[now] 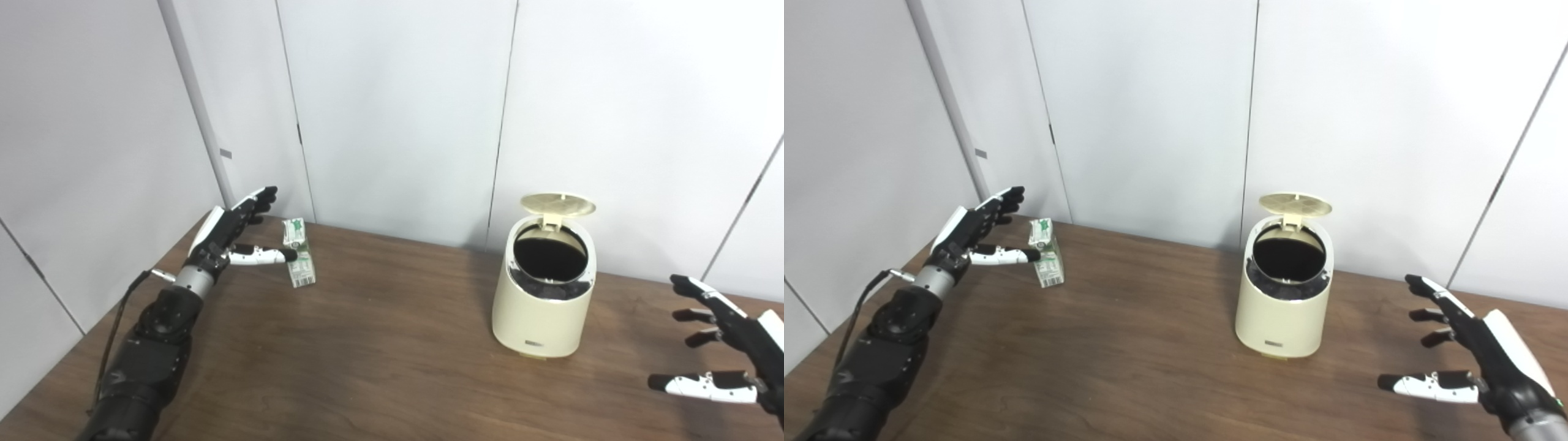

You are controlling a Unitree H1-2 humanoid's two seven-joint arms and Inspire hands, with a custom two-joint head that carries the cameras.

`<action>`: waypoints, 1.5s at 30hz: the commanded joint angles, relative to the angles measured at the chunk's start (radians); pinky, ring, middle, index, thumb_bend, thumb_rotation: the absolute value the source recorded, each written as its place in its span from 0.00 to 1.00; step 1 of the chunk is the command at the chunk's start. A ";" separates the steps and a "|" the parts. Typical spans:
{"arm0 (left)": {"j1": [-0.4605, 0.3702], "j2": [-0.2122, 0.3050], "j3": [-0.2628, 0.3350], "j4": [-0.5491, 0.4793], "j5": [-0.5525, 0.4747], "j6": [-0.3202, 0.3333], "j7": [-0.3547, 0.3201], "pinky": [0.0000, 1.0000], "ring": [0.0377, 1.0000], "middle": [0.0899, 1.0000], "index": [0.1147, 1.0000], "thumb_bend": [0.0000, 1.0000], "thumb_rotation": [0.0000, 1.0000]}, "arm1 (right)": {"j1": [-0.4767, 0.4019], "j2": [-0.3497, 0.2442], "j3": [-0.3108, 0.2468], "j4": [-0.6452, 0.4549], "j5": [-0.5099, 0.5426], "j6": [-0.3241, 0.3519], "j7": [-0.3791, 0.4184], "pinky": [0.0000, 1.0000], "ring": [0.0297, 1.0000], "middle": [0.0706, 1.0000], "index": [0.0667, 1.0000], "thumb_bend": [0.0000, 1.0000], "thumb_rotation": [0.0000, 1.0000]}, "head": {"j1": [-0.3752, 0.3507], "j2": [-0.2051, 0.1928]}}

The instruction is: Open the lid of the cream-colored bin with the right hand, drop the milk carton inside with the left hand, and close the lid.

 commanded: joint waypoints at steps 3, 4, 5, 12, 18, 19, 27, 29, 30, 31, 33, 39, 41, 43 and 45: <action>-0.064 0.017 0.002 0.021 -0.033 -0.044 -0.001 0.88 0.90 0.88 0.93 1.00 0.14 | -0.028 -0.026 -0.018 -0.046 0.005 -0.004 -0.004 0.59 0.76 0.88 0.88 0.78 0.18 | -0.003 0.005; -0.068 0.015 -0.001 0.035 -0.036 -0.052 -0.002 0.89 0.90 0.88 0.93 1.00 0.14 | -0.028 -0.025 -0.018 -0.050 0.006 -0.001 -0.004 0.58 0.76 0.88 0.88 0.78 0.17 | -0.005 0.007; -0.072 0.014 -0.003 0.048 -0.039 -0.062 -0.005 0.89 0.90 0.88 0.93 1.00 0.14 | -0.027 -0.024 -0.019 -0.054 0.006 0.002 -0.004 0.58 0.76 0.88 0.88 0.78 0.16 | -0.008 0.007; -0.082 0.004 -0.015 0.100 -0.037 -0.088 -0.001 0.90 0.89 0.88 0.91 1.00 0.16 | -0.020 -0.022 -0.015 -0.084 -0.004 0.040 0.001 0.60 0.76 0.88 0.88 0.77 0.14 | -0.015 0.013; -0.083 0.000 -0.035 0.118 -0.010 -0.088 0.023 0.83 0.85 0.85 0.89 1.00 0.19 | -0.007 -0.026 -0.011 -0.105 -0.017 0.064 0.002 0.60 0.76 0.88 0.89 0.76 0.15 | -0.019 0.021; -0.082 -0.002 -0.035 0.120 -0.015 -0.088 0.020 0.82 0.83 0.84 0.88 1.00 0.19 | -0.004 -0.027 -0.011 -0.109 -0.018 0.065 0.003 0.60 0.75 0.88 0.89 0.76 0.15 | -0.019 0.022; -0.081 -0.012 -0.040 0.144 -0.009 -0.085 0.041 0.75 0.78 0.78 0.83 1.00 0.12 | 0.010 -0.028 -0.019 -0.126 -0.009 0.078 0.011 0.60 0.76 0.88 0.90 0.76 0.15 | -0.022 0.032; -0.078 -0.014 -0.046 0.148 -0.001 -0.087 0.049 0.73 0.75 0.76 0.81 0.98 0.08 | 0.014 -0.029 -0.019 -0.123 -0.011 0.074 0.009 0.61 0.76 0.88 0.89 0.76 0.14 | -0.022 0.035; -0.077 -0.015 -0.048 0.149 0.000 -0.087 0.051 0.72 0.75 0.76 0.80 0.97 0.08 | 0.015 -0.030 -0.019 -0.120 -0.012 0.070 0.007 0.61 0.76 0.88 0.89 0.76 0.14 | -0.023 0.035; -0.075 -0.015 -0.051 0.151 0.000 -0.088 0.053 0.72 0.74 0.76 0.80 0.97 0.08 | 0.016 -0.031 -0.018 -0.120 -0.015 0.073 0.007 0.61 0.76 0.88 0.89 0.76 0.15 | -0.025 0.036; -0.072 -0.015 -0.059 0.154 0.004 -0.088 0.058 0.71 0.73 0.74 0.78 0.98 0.10 | 0.018 -0.030 -0.019 -0.124 -0.014 0.083 0.009 0.62 0.76 0.88 0.89 0.76 0.15 | -0.028 0.038; -0.076 -0.022 -0.066 0.183 -0.010 -0.089 0.063 0.68 0.71 0.72 0.75 0.99 0.12 | 0.027 -0.032 -0.019 -0.130 -0.008 0.080 0.012 0.62 0.77 0.89 0.90 0.75 0.16 | -0.029 0.046; -0.077 -0.027 -0.064 0.193 -0.012 -0.089 0.069 0.67 0.71 0.71 0.75 0.99 0.11 | 0.030 -0.032 -0.020 -0.134 -0.008 0.081 0.012 0.62 0.77 0.89 0.90 0.75 0.17 | -0.031 0.047; -0.075 -0.030 -0.066 0.193 -0.009 -0.089 0.077 0.66 0.70 0.71 0.74 0.99 0.11 | 0.034 -0.031 -0.021 -0.141 -0.008 0.087 0.013 0.61 0.76 0.89 0.89 0.76 0.17 | -0.032 0.049; -0.072 -0.031 -0.069 0.190 -0.005 -0.089 0.085 0.65 0.68 0.69 0.73 0.98 0.10 | 0.037 -0.031 -0.022 -0.148 -0.008 0.092 0.015 0.60 0.76 0.89 0.90 0.75 0.16 | -0.033 0.050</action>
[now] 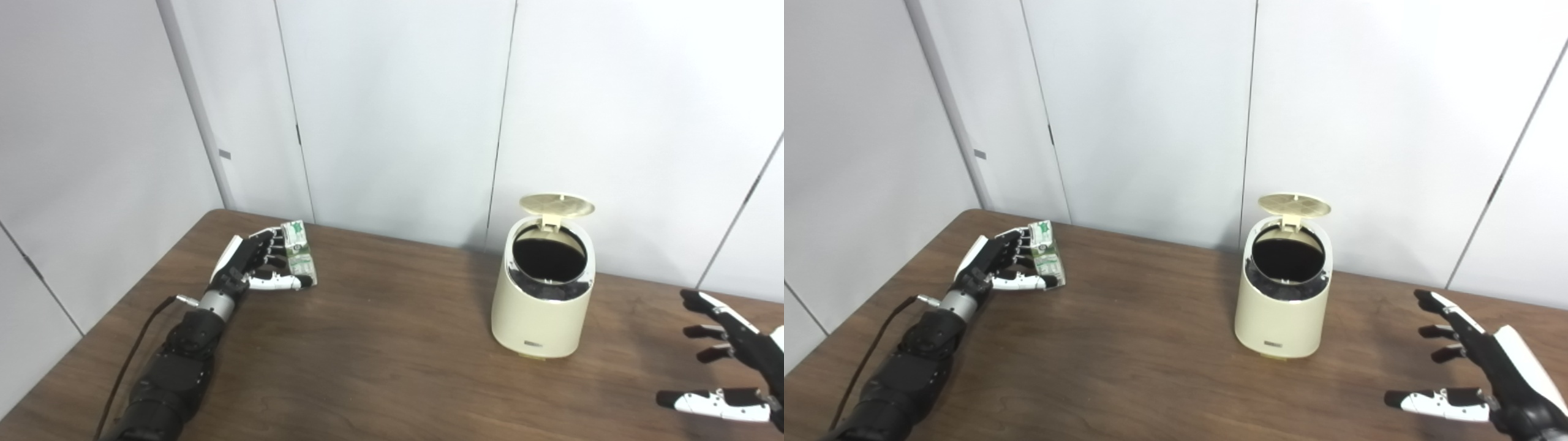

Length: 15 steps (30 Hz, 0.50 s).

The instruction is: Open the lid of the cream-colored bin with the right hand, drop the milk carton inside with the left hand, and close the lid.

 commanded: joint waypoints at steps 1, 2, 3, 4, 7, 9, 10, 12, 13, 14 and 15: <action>-0.034 0.017 0.000 -0.014 0.008 -0.032 0.023 0.66 0.67 0.68 0.72 0.98 0.10 | -0.013 -0.021 -0.017 -0.044 0.004 -0.002 -0.004 0.59 0.76 0.89 0.90 0.75 0.16 | 0.000 0.002; -0.033 0.016 0.000 -0.014 0.009 -0.032 0.026 0.66 0.66 0.67 0.72 0.97 0.09 | -0.012 -0.021 -0.018 -0.046 0.004 0.001 -0.004 0.60 0.76 0.89 0.90 0.75 0.15 | -0.001 0.003; -0.032 0.015 -0.001 -0.014 0.009 -0.032 0.031 0.65 0.65 0.67 0.71 0.97 0.08 | -0.011 -0.020 -0.019 -0.048 0.005 0.004 -0.002 0.60 0.77 0.89 0.90 0.75 0.15 | -0.002 0.005; -0.032 0.013 -0.003 -0.014 0.011 -0.032 0.037 0.65 0.65 0.66 0.71 0.96 0.08 | -0.009 -0.021 -0.020 -0.049 0.004 0.004 -0.002 0.59 0.77 0.89 0.90 0.75 0.15 | -0.002 0.005; -0.029 0.008 -0.010 -0.016 0.020 -0.032 0.060 0.65 0.63 0.64 0.70 0.93 0.04 | -0.005 -0.025 -0.022 -0.047 0.005 -0.001 0.000 0.58 0.76 0.89 0.90 0.75 0.16 | -0.001 0.005; -0.029 0.001 -0.009 -0.013 0.019 -0.032 0.079 0.63 0.61 0.62 0.68 0.91 0.02 | -0.003 -0.026 -0.024 -0.045 0.010 -0.006 0.002 0.58 0.76 0.89 0.90 0.75 0.18 | 0.000 0.006; -0.029 -0.003 -0.006 -0.011 0.015 -0.032 0.086 0.62 0.60 0.61 0.66 0.91 0.01 | -0.002 -0.026 -0.026 -0.046 0.012 -0.006 0.003 0.57 0.76 0.89 0.90 0.75 0.18 | 0.000 0.008; -0.030 -0.014 0.000 -0.007 0.007 -0.032 0.101 0.61 0.58 0.59 0.64 0.91 0.00 | 0.000 -0.025 -0.027 -0.051 0.012 -0.001 0.006 0.57 0.76 0.89 0.90 0.75 0.18 | 0.000 0.008; -0.031 -0.019 0.001 -0.004 0.010 -0.032 0.115 0.60 0.57 0.58 0.63 0.91 0.00 | 0.000 -0.025 -0.028 -0.053 0.012 0.001 0.007 0.57 0.76 0.89 0.90 0.74 0.18 | 0.000 0.008; -0.032 -0.024 0.000 -0.003 0.014 -0.032 0.129 0.59 0.56 0.57 0.61 0.91 0.00 | 0.000 -0.024 -0.029 -0.055 0.012 0.004 0.009 0.57 0.76 0.89 0.90 0.74 0.18 | 0.003 0.008; -0.033 -0.028 -0.002 0.000 0.017 -0.032 0.142 0.58 0.55 0.56 0.61 0.91 0.00 | 0.001 -0.024 -0.030 -0.057 0.012 0.008 0.011 0.57 0.76 0.89 0.90 0.74 0.17 | 0.005 0.009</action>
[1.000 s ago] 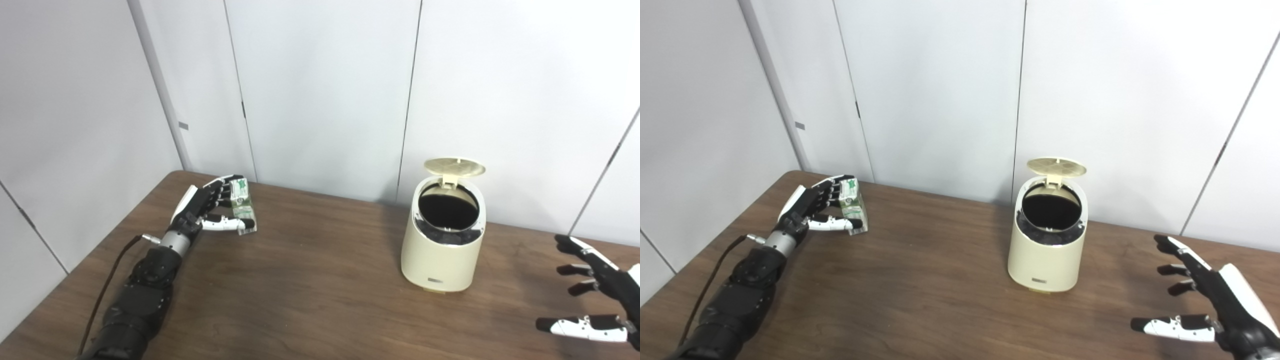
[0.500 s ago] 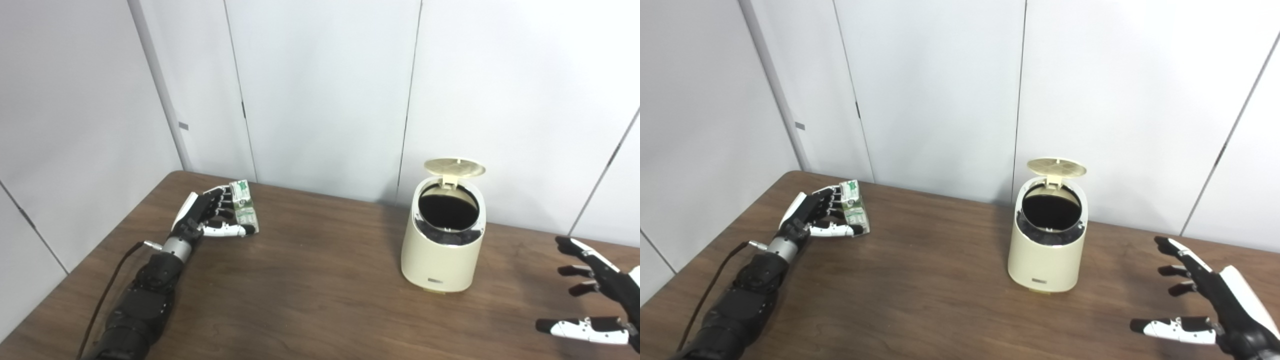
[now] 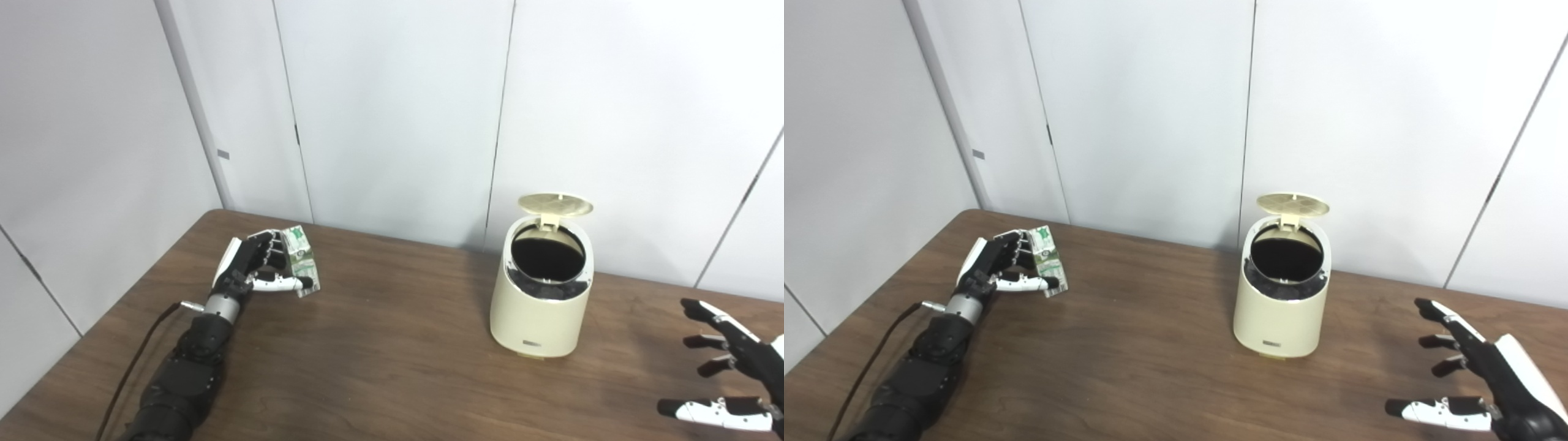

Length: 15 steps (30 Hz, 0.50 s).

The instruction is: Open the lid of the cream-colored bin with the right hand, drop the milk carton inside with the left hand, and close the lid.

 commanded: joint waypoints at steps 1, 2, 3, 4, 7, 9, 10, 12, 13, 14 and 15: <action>-0.035 0.007 0.001 0.004 0.019 -0.031 0.044 0.58 0.55 0.56 0.60 0.90 0.00 | -0.022 -0.021 -0.019 -0.045 0.008 -0.002 -0.009 0.57 0.76 0.89 0.90 0.74 0.17 | 0.002 0.001; -0.035 0.004 -0.002 0.006 0.022 -0.031 0.056 0.57 0.55 0.55 0.60 0.90 0.00 | -0.022 -0.019 -0.020 -0.047 0.008 0.001 -0.009 0.57 0.76 0.90 0.90 0.74 0.17 | 0.005 0.001; -0.035 0.000 -0.005 0.007 0.029 -0.031 0.073 0.55 0.54 0.55 0.59 0.89 0.00 | -0.021 -0.019 -0.020 -0.045 0.008 -0.004 -0.010 0.57 0.76 0.90 0.90 0.74 0.17 | 0.005 0.001; -0.035 -0.006 -0.008 0.008 0.035 -0.031 0.091 0.54 0.53 0.54 0.59 0.88 0.00 | -0.021 -0.018 -0.020 -0.042 0.008 -0.008 -0.012 0.57 0.76 0.90 0.90 0.74 0.17 | 0.005 0.001; -0.037 -0.022 -0.012 0.011 0.043 -0.031 0.135 0.50 0.50 0.51 0.56 0.85 0.00 | -0.019 -0.016 -0.019 -0.037 0.005 -0.018 -0.016 0.56 0.76 0.89 0.90 0.74 0.15 | 0.004 0.003; -0.038 -0.035 -0.010 0.010 0.040 -0.031 0.160 0.46 0.47 0.45 0.50 0.65 0.00 | -0.019 -0.013 -0.020 -0.040 0.004 -0.009 -0.017 0.55 0.76 0.89 0.90 0.74 0.15 | 0.003 0.003; -0.038 -0.041 -0.009 0.010 0.037 -0.031 0.167 0.44 0.46 0.43 0.48 0.59 0.00 | -0.019 -0.011 -0.019 -0.040 0.003 -0.009 -0.018 0.55 0.76 0.89 0.89 0.74 0.14 | 0.004 0.002; -0.041 -0.050 -0.011 0.015 0.034 -0.031 0.178 0.42 0.44 0.41 0.46 0.54 0.00 | -0.019 -0.011 -0.019 -0.040 0.002 -0.012 -0.019 0.56 0.77 0.90 0.90 0.74 0.13 | 0.003 0.002; -0.042 -0.052 -0.014 0.017 0.037 -0.031 0.184 0.42 0.44 0.41 0.46 0.53 0.00 | -0.019 -0.010 -0.019 -0.040 0.002 -0.011 -0.020 0.55 0.77 0.90 0.90 0.74 0.13 | 0.002 0.003; -0.043 -0.053 -0.019 0.019 0.044 -0.031 0.194 0.42 0.44 0.41 0.46 0.53 0.00 | -0.020 -0.008 -0.020 -0.041 0.003 -0.008 -0.020 0.55 0.77 0.90 0.90 0.74 0.13 | 0.001 0.003; -0.044 -0.054 -0.023 0.020 0.048 -0.031 0.201 0.42 0.44 0.41 0.46 0.52 0.00 | -0.020 -0.006 -0.020 -0.042 0.003 -0.006 -0.020 0.55 0.76 0.90 0.90 0.74 0.13 | 0.001 0.003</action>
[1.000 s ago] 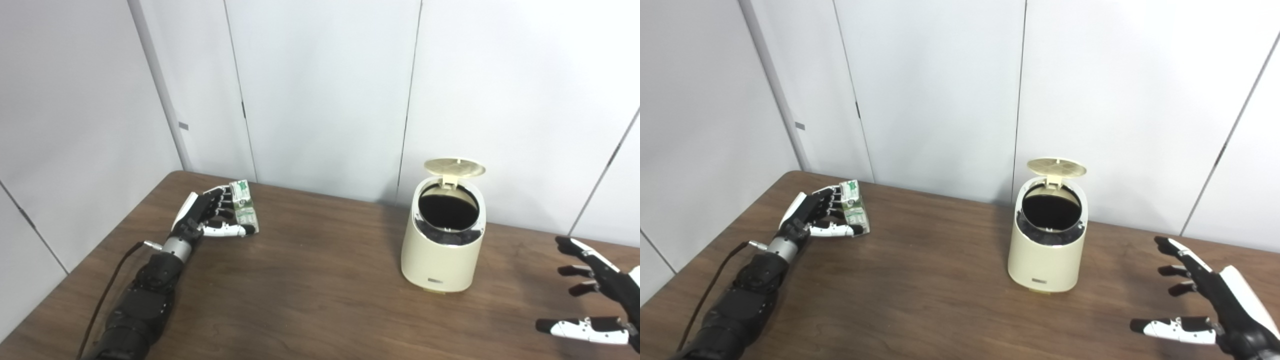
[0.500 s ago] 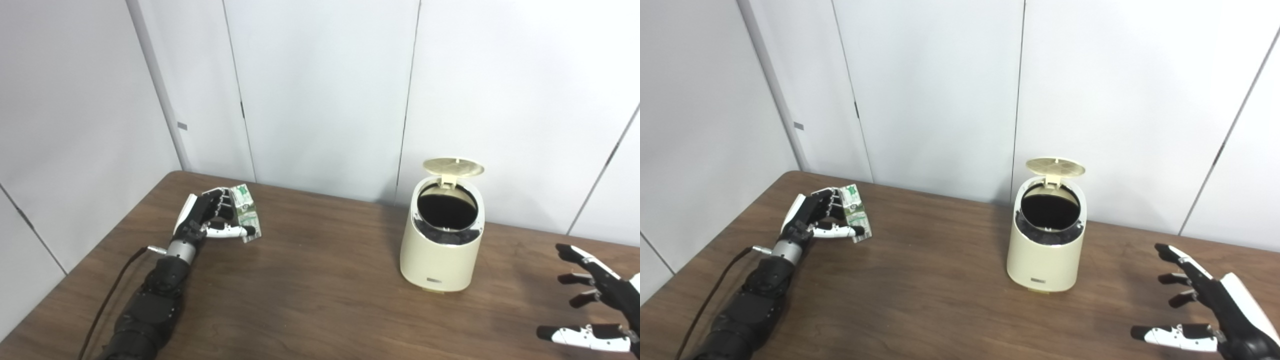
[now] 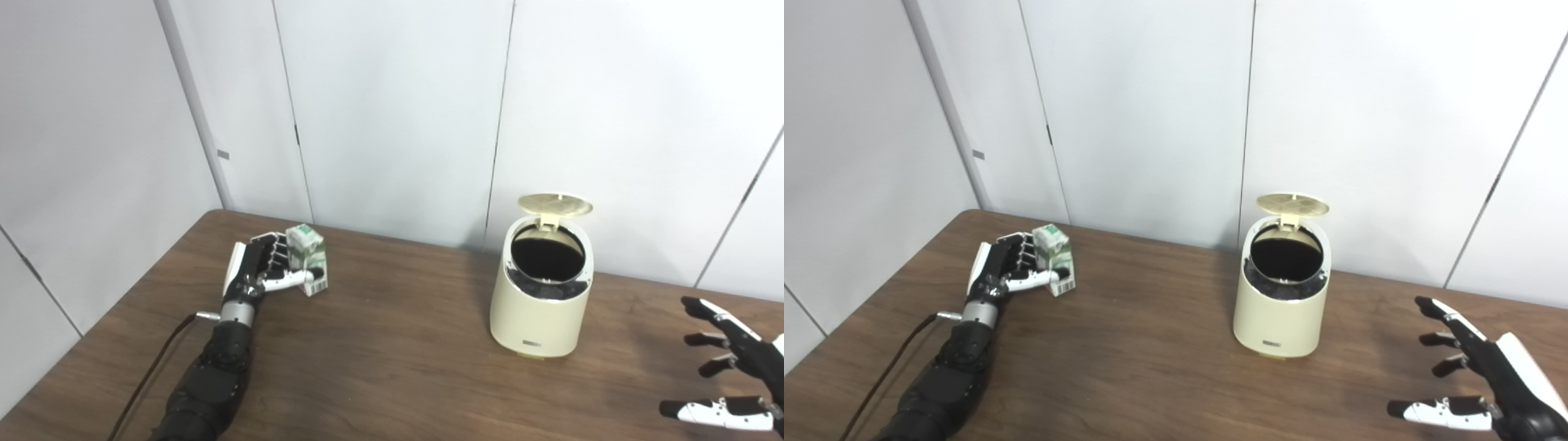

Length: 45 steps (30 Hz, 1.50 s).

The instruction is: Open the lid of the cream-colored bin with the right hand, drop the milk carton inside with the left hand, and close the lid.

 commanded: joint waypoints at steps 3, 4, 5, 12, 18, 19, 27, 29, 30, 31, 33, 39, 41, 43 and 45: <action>-0.032 0.006 -0.016 0.000 0.014 -0.029 0.026 0.41 0.43 0.41 0.45 0.52 0.00 | -0.021 -0.007 -0.015 -0.031 0.001 -0.008 -0.021 0.53 0.77 0.90 0.90 0.74 0.14 | 0.000 0.002; -0.031 0.007 -0.019 -0.003 0.013 -0.029 0.021 0.41 0.43 0.41 0.45 0.52 0.00 | -0.021 -0.006 -0.015 -0.031 0.000 -0.005 -0.021 0.53 0.77 0.90 0.90 0.74 0.14 | 0.000 0.002; -0.030 0.007 -0.020 -0.007 0.010 -0.029 0.016 0.41 0.43 0.41 0.45 0.52 0.00 | -0.021 -0.005 -0.014 -0.028 0.000 -0.006 -0.022 0.53 0.77 0.90 0.90 0.73 0.14 | -0.001 0.000; -0.007 0.001 -0.015 -0.095 -0.018 -0.029 -0.043 0.42 0.41 0.45 0.45 0.50 0.00 | -0.031 -0.005 -0.007 -0.010 -0.009 -0.014 -0.024 0.57 0.77 0.90 0.90 0.74 0.15 | -0.008 -0.004; 0.005 -0.007 -0.006 -0.191 -0.039 -0.029 -0.107 0.43 0.41 0.45 0.45 0.50 0.00 | -0.047 -0.006 0.003 0.008 -0.019 -0.034 -0.030 0.59 0.77 0.89 0.89 0.75 0.12 | -0.028 -0.008; 0.007 -0.010 -0.003 -0.215 -0.048 -0.029 -0.127 0.42 0.41 0.45 0.45 0.50 0.00 | -0.049 -0.006 0.004 0.009 -0.022 -0.034 -0.031 0.59 0.77 0.89 0.89 0.75 0.12 | -0.036 -0.010; 0.019 -0.041 0.012 -0.392 -0.063 -0.029 -0.216 0.43 0.42 0.44 0.46 0.50 0.00 | -0.061 0.006 0.009 0.038 -0.027 -0.049 -0.047 0.66 0.78 0.89 0.90 0.77 0.00 | -0.090 -0.019; 0.020 -0.057 0.016 -0.442 -0.078 -0.029 -0.243 0.43 0.42 0.44 0.46 0.50 0.00 | -0.063 0.009 0.010 0.056 -0.020 -0.070 -0.053 0.66 0.79 0.89 0.90 0.77 0.00 | -0.107 -0.022; 0.020 -0.064 0.019 -0.457 -0.086 -0.029 -0.254 0.43 0.41 0.44 0.46 0.50 0.00 | -0.064 0.010 0.011 0.064 -0.018 -0.077 -0.056 0.66 0.78 0.89 0.89 0.77 0.00 | -0.113 -0.023; 0.019 -0.071 0.020 -0.478 -0.091 -0.029 -0.267 0.43 0.41 0.44 0.46 0.50 0.00 | -0.065 0.011 0.012 0.073 -0.014 -0.087 -0.058 0.66 0.78 0.89 0.89 0.77 0.00 | -0.122 -0.026; 0.016 -0.089 0.026 -0.514 -0.107 -0.029 -0.297 0.44 0.41 0.44 0.46 0.50 0.00 | -0.067 0.013 0.015 0.092 -0.010 -0.106 -0.062 0.66 0.79 0.89 0.90 0.76 0.00 | -0.130 -0.028; -0.016 -0.164 0.044 -0.606 -0.157 -0.029 -0.385 0.44 0.42 0.44 0.45 0.50 0.00 | -0.077 0.016 0.023 0.164 -0.014 -0.183 -0.077 0.64 0.79 0.89 0.90 0.75 0.01 | -0.169 -0.039; -0.028 -0.184 0.046 -0.623 -0.163 -0.029 -0.409 0.44 0.43 0.44 0.45 0.50 0.00 | -0.080 0.018 0.026 0.178 -0.018 -0.197 -0.080 0.64 0.79 0.89 0.90 0.75 0.02 | -0.180 -0.043; -0.041 -0.204 0.044 -0.639 -0.161 -0.029 -0.428 0.45 0.43 0.44 0.45 0.50 0.00 | -0.085 0.020 0.028 0.200 -0.021 -0.220 -0.088 0.64 0.78 0.89 0.90 0.74 0.03 | -0.191 -0.046; -0.053 -0.224 0.044 -0.650 -0.163 -0.029 -0.444 0.45 0.43 0.44 0.45 0.50 0.00 | -0.091 0.022 0.029 0.225 -0.019 -0.250 -0.098 0.62 0.78 0.89 0.90 0.74 0.04 | -0.203 -0.048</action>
